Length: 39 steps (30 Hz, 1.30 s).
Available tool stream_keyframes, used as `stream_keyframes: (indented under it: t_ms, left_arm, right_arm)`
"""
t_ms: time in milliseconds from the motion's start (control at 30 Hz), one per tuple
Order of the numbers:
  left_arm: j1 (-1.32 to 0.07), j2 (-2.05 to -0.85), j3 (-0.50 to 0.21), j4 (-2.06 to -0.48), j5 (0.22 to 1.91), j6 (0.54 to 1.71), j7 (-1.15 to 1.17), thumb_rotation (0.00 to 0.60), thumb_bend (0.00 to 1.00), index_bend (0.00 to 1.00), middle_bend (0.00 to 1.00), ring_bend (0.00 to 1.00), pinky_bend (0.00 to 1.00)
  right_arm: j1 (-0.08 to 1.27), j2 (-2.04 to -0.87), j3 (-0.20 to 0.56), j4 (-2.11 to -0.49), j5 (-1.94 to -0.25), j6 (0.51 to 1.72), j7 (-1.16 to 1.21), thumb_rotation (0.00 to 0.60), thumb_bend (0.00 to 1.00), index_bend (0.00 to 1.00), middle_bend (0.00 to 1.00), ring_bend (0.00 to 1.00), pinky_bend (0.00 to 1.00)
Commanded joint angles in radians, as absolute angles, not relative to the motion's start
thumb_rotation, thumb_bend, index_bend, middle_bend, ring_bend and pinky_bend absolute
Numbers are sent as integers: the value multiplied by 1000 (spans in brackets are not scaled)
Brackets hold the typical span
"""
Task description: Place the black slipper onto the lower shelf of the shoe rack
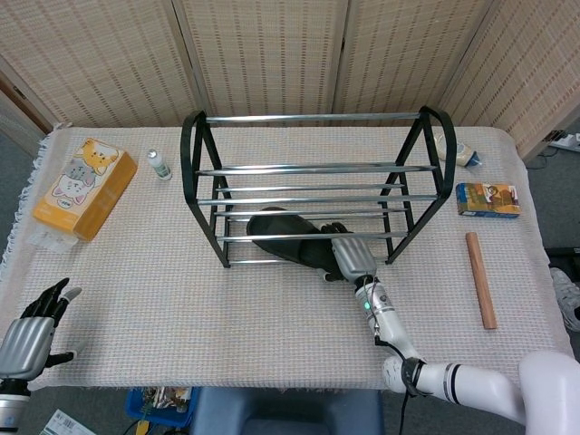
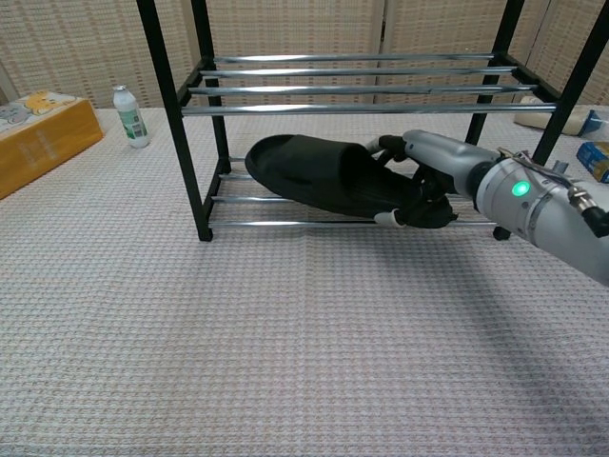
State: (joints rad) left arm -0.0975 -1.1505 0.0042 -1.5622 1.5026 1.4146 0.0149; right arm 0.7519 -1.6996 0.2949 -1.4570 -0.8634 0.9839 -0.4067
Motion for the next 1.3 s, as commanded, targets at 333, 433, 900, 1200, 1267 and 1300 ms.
stream_keyframes:
  t_ms: [333,433,900,1200,1267,1300]
  left_arm:
    - [-105,-1146,2,-1566,1505,1409,12,600,217,166,62,96,230]
    - [-106,-1144,5,-1568,1507,1407,16,600,216,176,62,96,230]
    - [-98,-1144,9,-1576,1500,1411,20,600,217,176,62,96,230]
    - [-96,-1147,10,-1576,1503,1416,18,600,217,176,62,96,230]
    - [-95,-1146,10,-1577,1503,1417,17,600,217,176,62,96,230]
    - [-95,-1146,10,-1577,1502,1417,17,600,217,176,62,96,230]
  right_arm:
    - [775,-1711,294,-1403,-880,968,-374,600,405,0,25,0,108]
    - [770,-1709,289,-1398,-900,978,-358,600,269,0,17,0,75]
    - [736,-1654,248,-1427,-941,961,-304,600,0,0,0,0,68]
    - [725,-1646,227,-1413,-957,942,-274,600,152,0,0,0,67]
    - [718,-1642,225,-1412,-978,940,-244,600,186,0,0,0,67]
    - [714,-1641,224,-1410,-988,940,-228,600,203,0,0,0,67]
